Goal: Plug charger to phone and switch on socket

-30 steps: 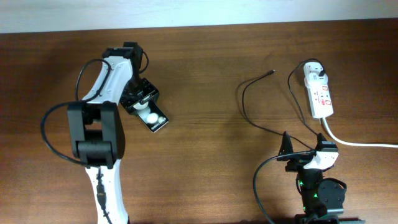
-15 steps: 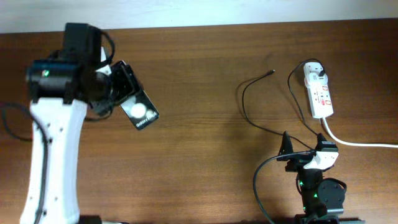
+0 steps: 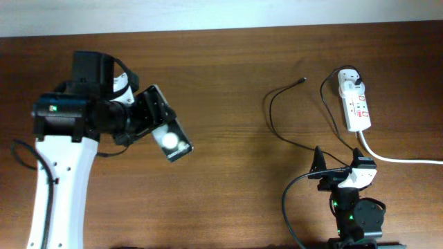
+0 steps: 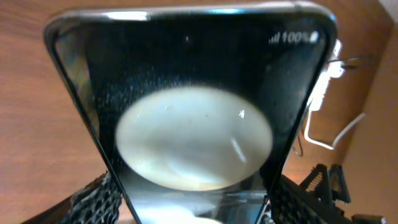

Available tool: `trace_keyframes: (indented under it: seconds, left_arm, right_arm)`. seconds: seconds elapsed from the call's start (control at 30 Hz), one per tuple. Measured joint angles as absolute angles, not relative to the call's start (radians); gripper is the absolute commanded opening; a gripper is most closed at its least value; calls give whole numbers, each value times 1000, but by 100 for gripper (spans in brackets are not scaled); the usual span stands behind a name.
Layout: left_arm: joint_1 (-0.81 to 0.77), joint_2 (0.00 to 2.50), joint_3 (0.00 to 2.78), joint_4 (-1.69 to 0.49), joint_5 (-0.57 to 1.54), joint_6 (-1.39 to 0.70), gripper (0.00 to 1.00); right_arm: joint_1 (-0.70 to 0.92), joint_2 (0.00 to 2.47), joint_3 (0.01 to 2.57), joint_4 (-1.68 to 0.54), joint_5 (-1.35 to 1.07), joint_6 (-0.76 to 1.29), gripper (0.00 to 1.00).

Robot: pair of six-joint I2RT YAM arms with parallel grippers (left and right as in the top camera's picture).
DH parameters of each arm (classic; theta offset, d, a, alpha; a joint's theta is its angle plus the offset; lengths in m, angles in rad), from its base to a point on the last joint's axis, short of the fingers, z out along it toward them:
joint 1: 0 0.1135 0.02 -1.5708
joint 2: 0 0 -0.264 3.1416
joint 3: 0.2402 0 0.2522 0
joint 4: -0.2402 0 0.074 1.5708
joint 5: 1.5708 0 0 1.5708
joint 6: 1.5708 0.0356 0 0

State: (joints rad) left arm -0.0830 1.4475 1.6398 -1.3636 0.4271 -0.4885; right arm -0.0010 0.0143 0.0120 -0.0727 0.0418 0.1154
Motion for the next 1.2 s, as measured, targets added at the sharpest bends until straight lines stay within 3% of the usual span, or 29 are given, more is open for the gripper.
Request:
trace_keyframes:
  seconds: [0.17, 0.33, 0.47, 0.7, 1.2]
  left_arm:
    - [-83, 1483, 1337, -1040, 624, -487, 67]
    - [-83, 1735, 1306, -908, 849, -486, 66]
    - [-84, 1917, 1304, -904, 1046, -486, 67]
    - [-130, 1961, 1303, -962, 1448, -488, 69]
    - [-130, 1961, 1302, -1013, 1512, -490, 67]
  right_arm:
    - [-1, 15, 12, -72, 42, 115, 98]
    - [-1, 15, 12, -73, 42, 115, 98]
    - [-1, 15, 12, -73, 41, 115, 98]
    - [-1, 15, 12, -73, 41, 115, 99]
    - [-1, 15, 12, -73, -35, 132, 98]
